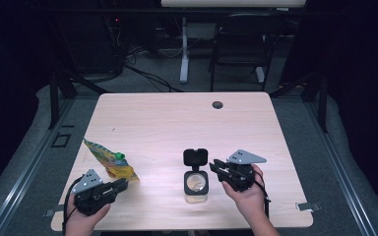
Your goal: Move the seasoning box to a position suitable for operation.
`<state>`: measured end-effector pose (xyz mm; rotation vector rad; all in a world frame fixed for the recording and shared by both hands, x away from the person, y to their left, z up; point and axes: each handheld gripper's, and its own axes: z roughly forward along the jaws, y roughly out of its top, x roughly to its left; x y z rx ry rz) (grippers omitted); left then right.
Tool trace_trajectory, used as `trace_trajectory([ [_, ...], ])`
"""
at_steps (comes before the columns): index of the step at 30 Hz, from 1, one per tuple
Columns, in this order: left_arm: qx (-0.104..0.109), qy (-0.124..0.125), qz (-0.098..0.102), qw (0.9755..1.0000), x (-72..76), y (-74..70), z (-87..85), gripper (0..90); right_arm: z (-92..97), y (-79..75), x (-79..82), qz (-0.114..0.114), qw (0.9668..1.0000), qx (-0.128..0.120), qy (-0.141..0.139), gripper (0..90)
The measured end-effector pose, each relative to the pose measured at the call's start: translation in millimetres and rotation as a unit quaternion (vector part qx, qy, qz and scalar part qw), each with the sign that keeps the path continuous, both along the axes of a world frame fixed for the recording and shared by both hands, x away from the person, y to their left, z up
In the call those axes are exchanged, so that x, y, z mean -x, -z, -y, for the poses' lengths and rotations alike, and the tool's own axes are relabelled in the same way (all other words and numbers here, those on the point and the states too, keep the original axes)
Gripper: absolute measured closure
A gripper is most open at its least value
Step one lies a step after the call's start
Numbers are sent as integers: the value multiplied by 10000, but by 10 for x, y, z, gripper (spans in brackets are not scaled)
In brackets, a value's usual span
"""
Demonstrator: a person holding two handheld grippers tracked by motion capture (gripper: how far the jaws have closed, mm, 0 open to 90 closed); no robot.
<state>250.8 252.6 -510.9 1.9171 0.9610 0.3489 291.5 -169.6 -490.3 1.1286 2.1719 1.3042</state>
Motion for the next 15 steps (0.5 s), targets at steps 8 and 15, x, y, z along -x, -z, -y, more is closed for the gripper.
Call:
trace_trajectory([
  [8, 105, -237, -6, 9997, -11, -58, -193, 789, 15, -165, 93, -35, 10000, 60, -59, 682],
  [15, 171, -472, -38, 9987, -20, -94, -375, 787, -65, -266, 127, 43, 9996, 150, -217, 650],
])
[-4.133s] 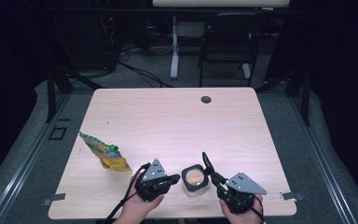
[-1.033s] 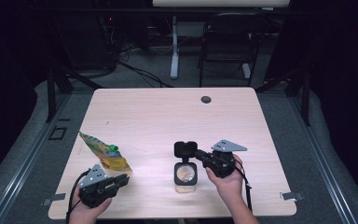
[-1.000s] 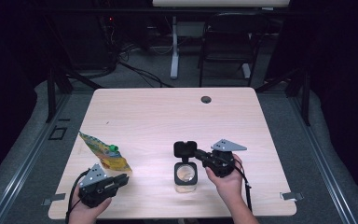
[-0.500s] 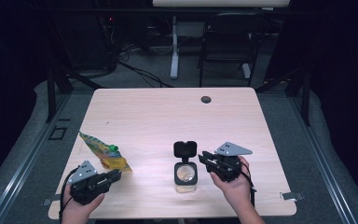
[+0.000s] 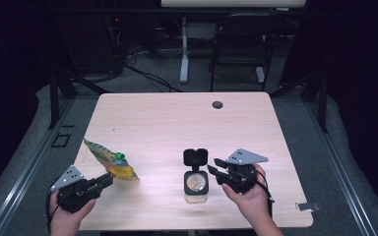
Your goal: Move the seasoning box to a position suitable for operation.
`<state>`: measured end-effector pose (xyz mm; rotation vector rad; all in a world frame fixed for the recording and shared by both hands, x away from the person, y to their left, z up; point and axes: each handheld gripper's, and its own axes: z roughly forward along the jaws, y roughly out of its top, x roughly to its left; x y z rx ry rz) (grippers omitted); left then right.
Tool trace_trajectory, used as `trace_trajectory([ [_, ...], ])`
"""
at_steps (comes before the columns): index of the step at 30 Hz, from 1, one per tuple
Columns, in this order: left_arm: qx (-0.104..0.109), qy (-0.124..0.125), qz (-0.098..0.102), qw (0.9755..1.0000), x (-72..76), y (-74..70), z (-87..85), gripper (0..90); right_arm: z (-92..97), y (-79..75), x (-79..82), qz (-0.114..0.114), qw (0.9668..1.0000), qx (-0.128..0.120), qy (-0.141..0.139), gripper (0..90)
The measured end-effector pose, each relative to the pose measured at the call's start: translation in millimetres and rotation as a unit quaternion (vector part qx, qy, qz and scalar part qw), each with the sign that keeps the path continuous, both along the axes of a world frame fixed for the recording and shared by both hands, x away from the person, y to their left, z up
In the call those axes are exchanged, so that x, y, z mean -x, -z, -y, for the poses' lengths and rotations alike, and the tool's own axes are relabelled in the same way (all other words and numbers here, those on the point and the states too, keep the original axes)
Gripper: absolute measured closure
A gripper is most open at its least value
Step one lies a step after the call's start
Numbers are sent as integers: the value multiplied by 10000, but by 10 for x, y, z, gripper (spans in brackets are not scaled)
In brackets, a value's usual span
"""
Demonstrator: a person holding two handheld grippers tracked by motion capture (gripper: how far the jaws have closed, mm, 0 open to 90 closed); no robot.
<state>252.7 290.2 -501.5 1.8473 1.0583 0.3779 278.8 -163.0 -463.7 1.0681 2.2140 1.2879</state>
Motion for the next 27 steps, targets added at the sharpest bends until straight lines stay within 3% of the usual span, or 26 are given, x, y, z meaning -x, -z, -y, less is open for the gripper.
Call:
trace_trajectory([
  [4, 11, -110, 17, 9999, -9, -6, -66, 787, -72, -31, 1, 78, 9999, 116, -89, 650],
  [11, 9, -251, -5, 9997, -28, 8, -151, 782, -209, -90, -18, 231, 9996, 24, -175, 625],
  [17, 0, -315, -27, 9995, -43, 34, -173, 770, -333, -107, -34, 272, 9992, 112, -285, 634],
  [27, -27, -383, -20, 9993, -52, 41, -192, 747, -571, -105, -98, 347, 9978, -18, -559, 670],
])
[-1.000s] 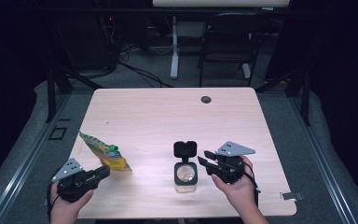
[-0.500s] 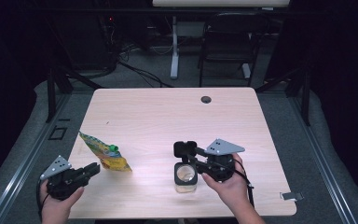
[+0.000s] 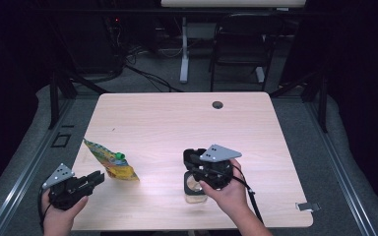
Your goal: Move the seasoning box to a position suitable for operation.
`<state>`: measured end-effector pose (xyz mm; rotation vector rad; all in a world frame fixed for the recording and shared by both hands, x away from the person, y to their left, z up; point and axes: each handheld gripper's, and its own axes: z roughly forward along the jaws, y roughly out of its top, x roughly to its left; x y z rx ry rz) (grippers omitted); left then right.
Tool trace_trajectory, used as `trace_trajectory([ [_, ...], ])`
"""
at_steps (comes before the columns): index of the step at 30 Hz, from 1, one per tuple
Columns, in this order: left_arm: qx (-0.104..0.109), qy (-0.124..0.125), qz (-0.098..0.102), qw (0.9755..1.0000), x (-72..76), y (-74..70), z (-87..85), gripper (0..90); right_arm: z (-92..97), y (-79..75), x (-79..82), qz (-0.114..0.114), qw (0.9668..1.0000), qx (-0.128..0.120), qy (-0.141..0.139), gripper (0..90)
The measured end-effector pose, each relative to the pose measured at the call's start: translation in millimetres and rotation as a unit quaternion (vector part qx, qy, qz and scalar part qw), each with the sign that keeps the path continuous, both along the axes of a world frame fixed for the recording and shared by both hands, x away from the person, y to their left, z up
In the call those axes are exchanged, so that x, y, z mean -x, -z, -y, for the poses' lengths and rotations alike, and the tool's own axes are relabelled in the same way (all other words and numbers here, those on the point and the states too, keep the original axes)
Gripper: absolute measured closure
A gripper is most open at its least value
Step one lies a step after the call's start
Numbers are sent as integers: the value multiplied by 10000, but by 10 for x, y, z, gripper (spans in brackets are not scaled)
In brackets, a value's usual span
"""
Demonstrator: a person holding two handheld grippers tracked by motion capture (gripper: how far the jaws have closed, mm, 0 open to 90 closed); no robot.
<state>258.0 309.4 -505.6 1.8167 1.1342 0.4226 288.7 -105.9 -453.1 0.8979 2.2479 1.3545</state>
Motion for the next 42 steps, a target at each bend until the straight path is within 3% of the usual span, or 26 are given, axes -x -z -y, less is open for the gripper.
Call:
trace_trajectory([
  [13, 68, -98, 34, 9999, -16, -5, -58, 731, -441, -22, -105, 26, 9992, 56, -407, 683],
  [26, 62, -101, 23, 9999, -24, 6, -76, 731, -743, -48, -192, 16, 9978, -16, -657, 688],
  [42, 50, -275, -45, 9996, -50, 53, -191, 734, -1329, -76, -267, -61, 9932, -108, -1154, 685],
])
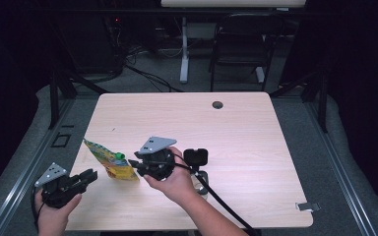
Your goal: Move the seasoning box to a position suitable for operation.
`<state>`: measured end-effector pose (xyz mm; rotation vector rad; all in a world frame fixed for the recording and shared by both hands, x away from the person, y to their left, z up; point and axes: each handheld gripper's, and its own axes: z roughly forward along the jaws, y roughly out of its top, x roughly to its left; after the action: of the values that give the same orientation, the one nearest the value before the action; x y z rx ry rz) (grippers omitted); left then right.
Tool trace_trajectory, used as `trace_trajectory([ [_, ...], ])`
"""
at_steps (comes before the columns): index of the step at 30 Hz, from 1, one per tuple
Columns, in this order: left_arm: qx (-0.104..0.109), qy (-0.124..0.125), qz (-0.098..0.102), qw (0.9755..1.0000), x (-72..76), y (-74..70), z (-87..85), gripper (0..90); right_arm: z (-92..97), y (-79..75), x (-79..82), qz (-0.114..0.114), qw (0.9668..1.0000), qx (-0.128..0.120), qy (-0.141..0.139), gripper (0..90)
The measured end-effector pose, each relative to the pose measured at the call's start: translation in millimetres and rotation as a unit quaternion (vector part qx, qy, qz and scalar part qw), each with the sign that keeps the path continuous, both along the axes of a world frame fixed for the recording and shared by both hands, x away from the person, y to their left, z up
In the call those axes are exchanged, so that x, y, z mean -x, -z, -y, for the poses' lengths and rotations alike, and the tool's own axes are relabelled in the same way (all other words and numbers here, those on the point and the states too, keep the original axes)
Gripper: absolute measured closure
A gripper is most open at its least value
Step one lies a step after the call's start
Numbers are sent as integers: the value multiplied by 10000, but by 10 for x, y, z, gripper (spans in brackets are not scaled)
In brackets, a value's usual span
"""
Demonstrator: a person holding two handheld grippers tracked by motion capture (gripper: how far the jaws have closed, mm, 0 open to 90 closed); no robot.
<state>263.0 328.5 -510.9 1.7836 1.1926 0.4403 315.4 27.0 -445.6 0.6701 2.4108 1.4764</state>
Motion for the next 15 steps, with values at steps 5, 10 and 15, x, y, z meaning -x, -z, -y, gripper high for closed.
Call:
trace_trajectory([
  [5, -26, 45, 11, 10000, -8, 1, 17, 734, -132, -13, -44, -53, 9999, 37, -93, 682],
  [10, -39, 38, -20, 10000, -12, 15, 15, 734, -228, -32, -55, -42, 9999, 27, -157, 673],
  [15, -60, 47, -18, 10000, -14, 24, 22, 734, -309, -32, -64, 1, 9999, 91, -117, 717],
])
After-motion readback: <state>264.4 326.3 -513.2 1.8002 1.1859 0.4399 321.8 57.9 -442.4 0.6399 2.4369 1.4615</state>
